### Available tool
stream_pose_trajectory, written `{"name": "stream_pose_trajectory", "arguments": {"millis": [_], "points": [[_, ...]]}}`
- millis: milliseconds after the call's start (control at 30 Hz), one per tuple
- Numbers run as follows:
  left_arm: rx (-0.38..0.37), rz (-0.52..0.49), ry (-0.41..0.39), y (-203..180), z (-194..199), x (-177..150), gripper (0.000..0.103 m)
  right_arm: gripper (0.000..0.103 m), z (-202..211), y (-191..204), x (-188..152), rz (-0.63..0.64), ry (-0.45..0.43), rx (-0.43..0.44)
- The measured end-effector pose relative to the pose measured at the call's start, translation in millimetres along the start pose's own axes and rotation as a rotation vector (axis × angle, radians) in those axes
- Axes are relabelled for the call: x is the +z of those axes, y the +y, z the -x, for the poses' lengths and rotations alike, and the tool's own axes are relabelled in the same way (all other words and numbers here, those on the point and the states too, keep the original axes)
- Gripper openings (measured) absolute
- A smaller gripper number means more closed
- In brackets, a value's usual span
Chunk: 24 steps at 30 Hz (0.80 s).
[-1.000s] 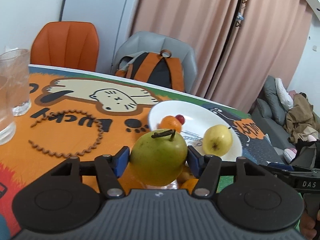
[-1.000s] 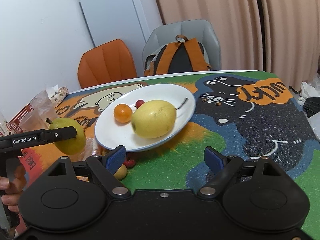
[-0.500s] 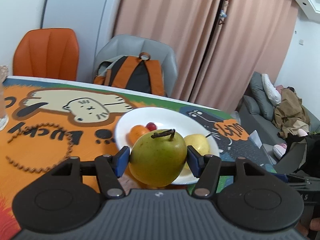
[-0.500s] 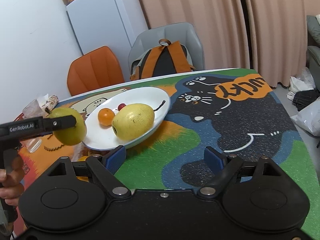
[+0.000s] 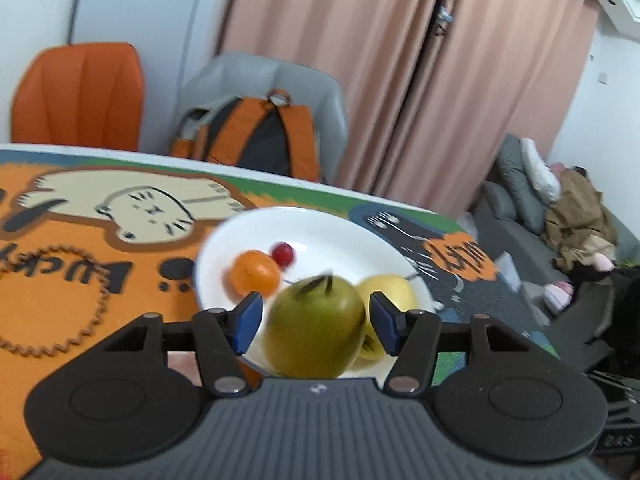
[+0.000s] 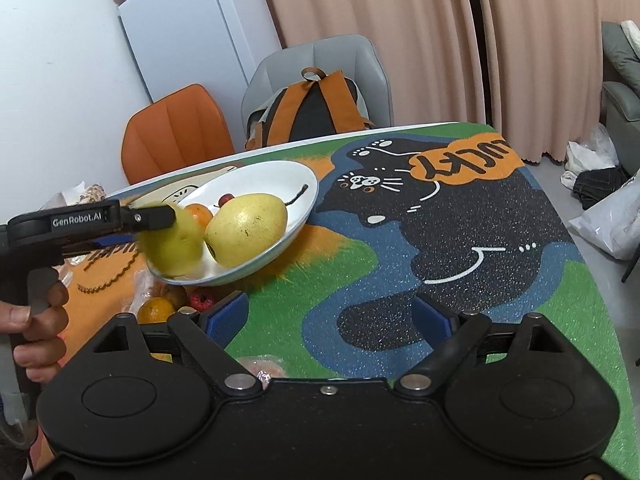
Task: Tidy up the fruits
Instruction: 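Lower the green-yellow pear onto the plate and open the left gripper, then close the right gripper on the plastic-wrapped pink food item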
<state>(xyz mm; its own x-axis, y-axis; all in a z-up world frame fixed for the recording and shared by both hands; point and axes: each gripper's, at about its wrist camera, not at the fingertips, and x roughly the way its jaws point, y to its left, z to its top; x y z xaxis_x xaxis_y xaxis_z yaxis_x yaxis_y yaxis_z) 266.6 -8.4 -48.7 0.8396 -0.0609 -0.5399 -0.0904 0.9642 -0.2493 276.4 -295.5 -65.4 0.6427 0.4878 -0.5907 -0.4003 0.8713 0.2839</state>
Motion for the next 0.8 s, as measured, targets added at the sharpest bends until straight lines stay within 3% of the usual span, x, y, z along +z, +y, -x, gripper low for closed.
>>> {"name": "stream_pose_trajectory", "arguments": {"millis": [667, 800], "points": [[0.037, 0.051, 0.01, 29.6, 34.8, -12.6, 0.066, 0.091, -3.2, 29.0, -10.5, 0.048, 0.027, 0.071], [0.03, 0.051, 0.006, 31.7, 40.5, -17.9, 0.066, 0.085, -1.9, 37.9, -12.7, 0.092, 0.017, 0.076]]}}
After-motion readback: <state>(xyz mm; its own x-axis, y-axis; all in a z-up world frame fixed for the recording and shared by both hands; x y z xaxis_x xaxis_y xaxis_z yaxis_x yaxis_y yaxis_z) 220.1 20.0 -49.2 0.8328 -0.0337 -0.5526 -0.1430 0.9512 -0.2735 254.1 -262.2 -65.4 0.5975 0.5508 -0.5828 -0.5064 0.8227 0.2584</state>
